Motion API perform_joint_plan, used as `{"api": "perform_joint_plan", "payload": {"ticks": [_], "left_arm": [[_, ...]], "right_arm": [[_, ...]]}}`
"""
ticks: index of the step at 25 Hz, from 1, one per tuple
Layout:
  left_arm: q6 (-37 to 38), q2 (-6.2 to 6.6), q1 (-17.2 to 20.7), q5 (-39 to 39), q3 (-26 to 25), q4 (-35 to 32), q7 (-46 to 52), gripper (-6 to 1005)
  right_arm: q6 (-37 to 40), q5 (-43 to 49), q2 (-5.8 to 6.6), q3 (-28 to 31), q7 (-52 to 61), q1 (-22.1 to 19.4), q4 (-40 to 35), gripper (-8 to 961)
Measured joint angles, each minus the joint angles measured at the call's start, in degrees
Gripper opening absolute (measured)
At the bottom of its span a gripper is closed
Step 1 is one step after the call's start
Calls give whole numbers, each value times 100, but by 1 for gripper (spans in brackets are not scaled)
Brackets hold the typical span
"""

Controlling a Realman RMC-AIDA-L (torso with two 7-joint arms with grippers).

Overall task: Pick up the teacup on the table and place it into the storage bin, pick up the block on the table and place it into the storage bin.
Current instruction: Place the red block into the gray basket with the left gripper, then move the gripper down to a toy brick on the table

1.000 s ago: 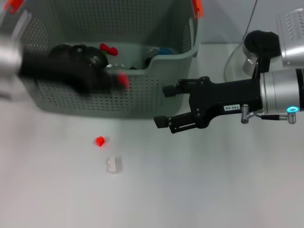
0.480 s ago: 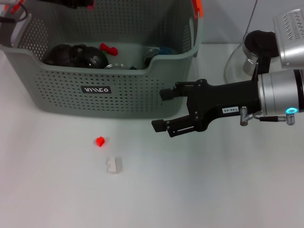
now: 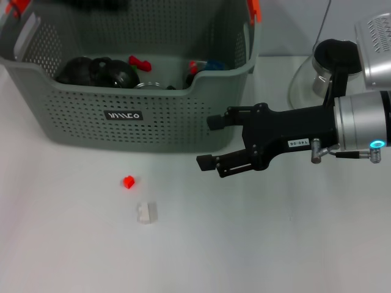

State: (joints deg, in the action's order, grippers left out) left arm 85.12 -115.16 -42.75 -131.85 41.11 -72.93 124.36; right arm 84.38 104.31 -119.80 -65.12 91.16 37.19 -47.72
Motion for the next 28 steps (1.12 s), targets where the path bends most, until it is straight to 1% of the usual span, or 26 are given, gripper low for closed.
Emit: {"api": "perform_joint_plan", "payload": {"ticks": [1,2,5,8,11,12,15,17,20,21,22,24,28], "left_arm": [[483,-114,194,169,54,-438,-243,607],[842,-208,349,257,115,-731,-487,646],[1695,-478,762,312,355,-1303,-1262,773],[2221,-652,1125,282,727,-1556,-1702,903],[2355,-724,1427,182,1261,-1526,-2008,913],[2323,-740,1495,121,1435,-1473,-2095,917],[1991,-853,1614,-254,1924,-1202,-2331,927],[1537,-906,1621,-548,2275,-947,-2349,934],[940,-915,1579,-855,2792,-607,-2218,927],[602,-915,1564,-1037,3094,-448,-2140,925],[602,-915,1564,-1037,3094,-448,-2140,922],[344,-919,1552,-1197,3373,-316,-2093,918],[-154,-928,1466,-1584,3752,-31,-1925,908]], "right_arm": [[-3,0,0,7,-12,-8,3,930],[-3,1,0,20,-18,-13,9,930],[-15,10,1,54,-28,-20,24,930],[-15,11,1,57,-28,-20,26,931],[-4,26,-4,57,3,-19,31,931],[-2,32,-6,57,5,-18,47,931],[3,35,-8,55,8,-19,84,930],[6,36,-8,53,14,-18,92,930],[9,37,-8,53,21,-19,93,930],[13,37,-8,53,27,-24,116,930],[13,37,-8,53,27,-24,116,930],[14,37,-8,53,32,-26,144,930],[0,37,-8,53,34,-35,172,931]]}}
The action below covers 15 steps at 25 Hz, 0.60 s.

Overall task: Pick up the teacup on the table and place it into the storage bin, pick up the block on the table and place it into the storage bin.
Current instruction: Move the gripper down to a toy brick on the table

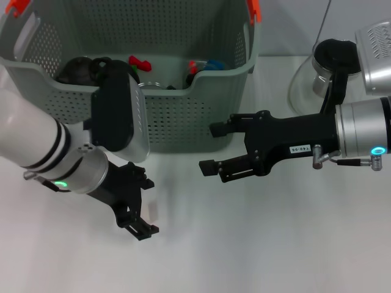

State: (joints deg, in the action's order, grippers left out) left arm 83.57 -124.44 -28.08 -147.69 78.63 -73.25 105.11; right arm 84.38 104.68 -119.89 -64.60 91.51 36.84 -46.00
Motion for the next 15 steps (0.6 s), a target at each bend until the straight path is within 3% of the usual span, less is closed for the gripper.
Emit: {"api": "perform_joint_plan", "payload": {"ticks": [15], "left_arm": [[-269,6,-210,-434,231,419,148,873]], "right_arm": [[-38,-18,9,11,-6,-2,56,930]]}}
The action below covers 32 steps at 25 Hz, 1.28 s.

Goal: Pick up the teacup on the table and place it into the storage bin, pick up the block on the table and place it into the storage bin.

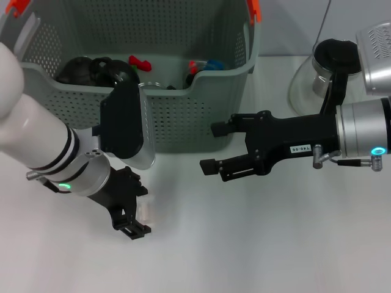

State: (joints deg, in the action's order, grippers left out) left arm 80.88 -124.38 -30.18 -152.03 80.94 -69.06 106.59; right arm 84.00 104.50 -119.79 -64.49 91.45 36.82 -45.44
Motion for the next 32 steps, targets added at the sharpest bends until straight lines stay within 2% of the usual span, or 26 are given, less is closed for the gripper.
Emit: {"api": "perform_joint_plan", "payload": {"ticks": [6,8,14,18,21,25,29,32], "left_arm": [[-25,-7,-8,-36,73,4,68,788],[-24,-7,-8,-37,94,6,93,674],[41,-7,-18,-37,164,4,196,483],[243,0,-71,-20,163,-75,434,432],[611,-3,-44,85,-5,-398,611,411],[1560,1,-33,561,-661,-1057,961,429],[2635,58,-312,1153,-2057,-1761,1379,447],[2930,237,-703,1207,-3114,-2094,1611,461]], "right_arm": [[0,0,0,7,-15,0,0,930],[1,3,0,7,-17,0,0,930],[6,5,0,7,-15,-12,0,931],[15,-12,0,7,-26,-40,0,931],[30,-16,3,7,-35,-49,0,931],[86,-14,23,7,-29,-68,0,931],[159,-15,34,7,-17,-103,-8,930],[248,-15,37,44,-7,-129,-44,928]]}}
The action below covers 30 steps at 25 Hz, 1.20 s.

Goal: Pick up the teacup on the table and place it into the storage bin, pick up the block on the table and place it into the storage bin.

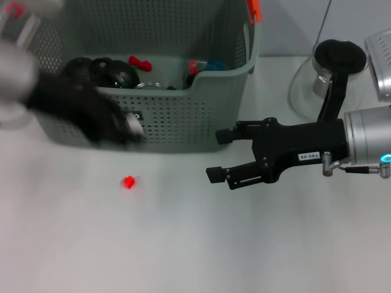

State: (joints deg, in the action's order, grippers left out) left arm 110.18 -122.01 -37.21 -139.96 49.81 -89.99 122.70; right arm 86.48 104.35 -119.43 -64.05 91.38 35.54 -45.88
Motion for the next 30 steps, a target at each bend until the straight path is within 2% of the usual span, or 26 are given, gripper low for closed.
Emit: {"api": "perform_joint_plan", "payload": {"ticks": [2,5,7,9,13,18,21,24,28,30], "left_arm": [[-7,272,-280,11,-429,-107,142,470],[-206,639,-646,80,-684,-30,253,484],[-461,756,-864,50,-693,183,262,493],[-846,807,-1056,-47,-631,501,278,503],[-1700,783,-1291,-329,-448,1300,316,521],[-3056,710,-1364,-907,-253,2075,634,544],[-3371,729,-1368,-1012,-233,2316,640,558],[-3332,698,-1269,-877,-246,2179,430,572],[-2794,526,-921,-491,-288,1315,218,590],[-2285,453,-655,-67,-306,903,-5,686]], "right_arm": [[67,2,0,52,4,-2,-5,926],[145,9,4,104,11,-3,-7,924],[169,11,5,111,17,0,-8,924],[185,11,6,112,19,13,-9,924],[199,24,6,112,20,32,-9,924],[203,31,-1,112,10,39,-3,924],[203,33,-7,112,-22,31,11,924],[190,33,-9,112,-40,18,13,924],[175,28,-9,113,-48,16,17,924],[151,23,-5,112,-52,15,22,924]]}}
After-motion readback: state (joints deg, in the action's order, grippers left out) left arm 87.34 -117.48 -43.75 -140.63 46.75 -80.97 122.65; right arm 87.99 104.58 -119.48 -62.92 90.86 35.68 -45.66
